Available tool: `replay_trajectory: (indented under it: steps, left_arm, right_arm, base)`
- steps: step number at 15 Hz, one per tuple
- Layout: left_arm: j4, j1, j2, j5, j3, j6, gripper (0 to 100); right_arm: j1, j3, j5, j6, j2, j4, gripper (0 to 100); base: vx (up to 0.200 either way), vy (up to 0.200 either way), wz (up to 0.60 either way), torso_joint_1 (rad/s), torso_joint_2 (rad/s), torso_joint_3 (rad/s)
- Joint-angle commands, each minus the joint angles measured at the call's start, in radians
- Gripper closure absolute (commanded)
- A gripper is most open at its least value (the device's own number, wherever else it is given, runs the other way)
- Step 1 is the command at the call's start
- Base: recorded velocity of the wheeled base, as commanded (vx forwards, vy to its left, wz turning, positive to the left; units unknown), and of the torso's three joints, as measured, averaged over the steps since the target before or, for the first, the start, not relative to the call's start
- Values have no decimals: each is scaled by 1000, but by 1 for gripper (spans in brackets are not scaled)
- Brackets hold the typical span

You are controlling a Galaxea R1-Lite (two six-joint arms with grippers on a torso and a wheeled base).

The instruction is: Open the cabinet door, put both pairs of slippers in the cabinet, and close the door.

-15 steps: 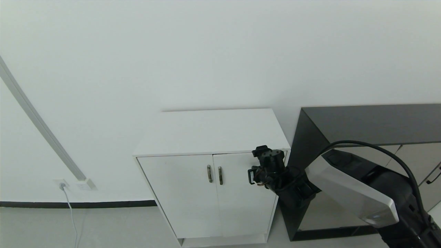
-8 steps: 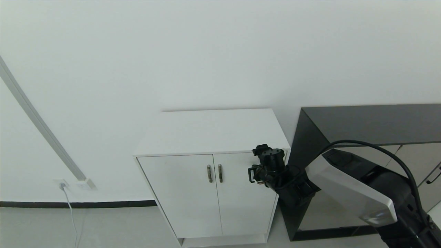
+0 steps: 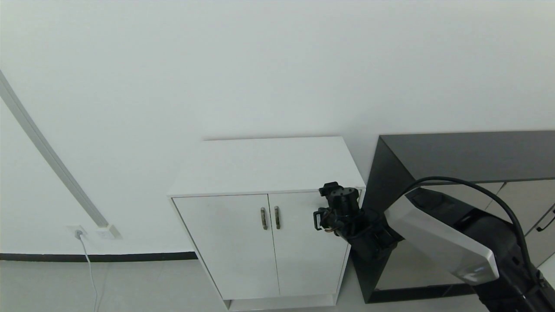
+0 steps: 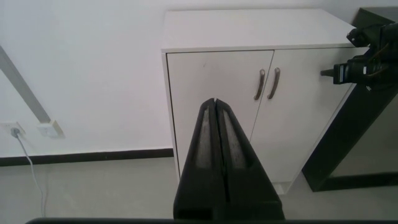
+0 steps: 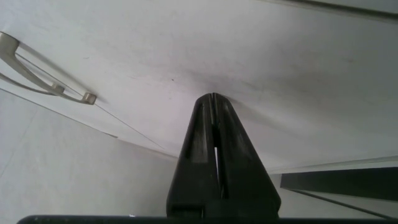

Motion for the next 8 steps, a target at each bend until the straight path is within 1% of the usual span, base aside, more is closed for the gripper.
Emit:
replay_trajectory:
  steps: [1, 5, 8]
  left_arm:
    - [0, 0, 1, 1, 0, -1, 100]
    - [0, 0, 1, 1, 0, -1, 100]
    - [0, 0, 1, 1, 0, -1, 100]
  right_arm:
    - [2, 12, -1, 0, -14, -1, 100]
    - [5, 62, -4, 0, -52, -10, 100]
    - [5, 168, -4, 0, -92, -79, 100]
  base:
    - [0, 0, 0, 0, 0, 0]
    - [0, 0, 0, 0, 0, 0]
    - [0, 0, 0, 0, 0, 0]
